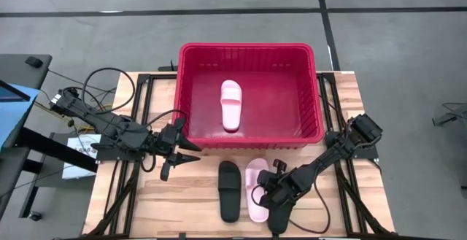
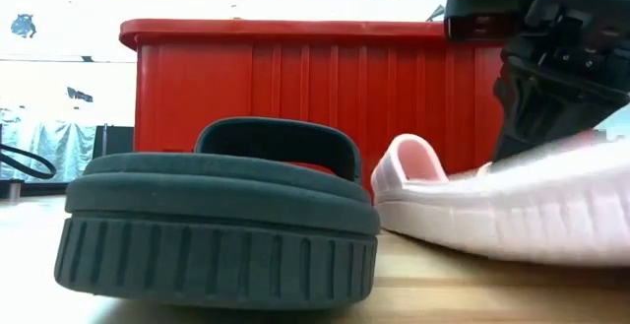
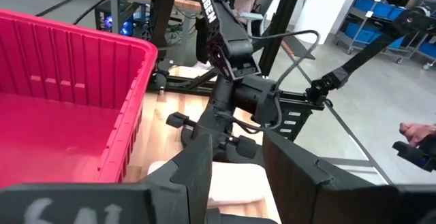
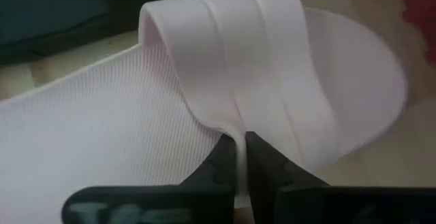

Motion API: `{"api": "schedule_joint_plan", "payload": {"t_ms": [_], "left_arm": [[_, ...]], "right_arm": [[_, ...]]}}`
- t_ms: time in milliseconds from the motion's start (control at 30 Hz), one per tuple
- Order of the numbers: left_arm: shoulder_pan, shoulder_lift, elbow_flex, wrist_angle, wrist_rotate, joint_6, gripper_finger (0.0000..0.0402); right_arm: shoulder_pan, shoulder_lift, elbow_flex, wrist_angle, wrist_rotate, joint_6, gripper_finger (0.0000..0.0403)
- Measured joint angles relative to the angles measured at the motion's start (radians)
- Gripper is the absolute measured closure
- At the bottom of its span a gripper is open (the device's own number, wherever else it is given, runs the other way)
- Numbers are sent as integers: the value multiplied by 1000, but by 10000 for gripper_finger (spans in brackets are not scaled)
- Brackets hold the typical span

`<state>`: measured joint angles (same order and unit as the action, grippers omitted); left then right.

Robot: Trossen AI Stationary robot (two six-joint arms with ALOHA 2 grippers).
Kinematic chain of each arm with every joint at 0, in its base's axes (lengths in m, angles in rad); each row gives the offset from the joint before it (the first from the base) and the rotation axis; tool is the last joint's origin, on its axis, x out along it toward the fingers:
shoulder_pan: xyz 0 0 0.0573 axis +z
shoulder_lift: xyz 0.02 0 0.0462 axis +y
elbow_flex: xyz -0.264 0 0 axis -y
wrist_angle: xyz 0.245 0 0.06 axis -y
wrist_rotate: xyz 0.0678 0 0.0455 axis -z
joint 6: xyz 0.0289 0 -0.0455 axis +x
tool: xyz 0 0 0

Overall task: Pick and place slides into bin
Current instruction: Put the pink slide into the red bin

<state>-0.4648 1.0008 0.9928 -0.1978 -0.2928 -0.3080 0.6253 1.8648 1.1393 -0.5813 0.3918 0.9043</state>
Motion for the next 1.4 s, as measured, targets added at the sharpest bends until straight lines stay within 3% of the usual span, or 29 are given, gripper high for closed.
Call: {"api": "schedule_joint_plan", "payload": {"t_ms": [1033,1400], "left_arm": [[0,0,0,0,0,-54,280],[0,9,0,4,-1,-125,280]], "right_arm": [[98,-4,285,-329,191,3,400],[138,-5,389,-396,307,-22,401]]}}
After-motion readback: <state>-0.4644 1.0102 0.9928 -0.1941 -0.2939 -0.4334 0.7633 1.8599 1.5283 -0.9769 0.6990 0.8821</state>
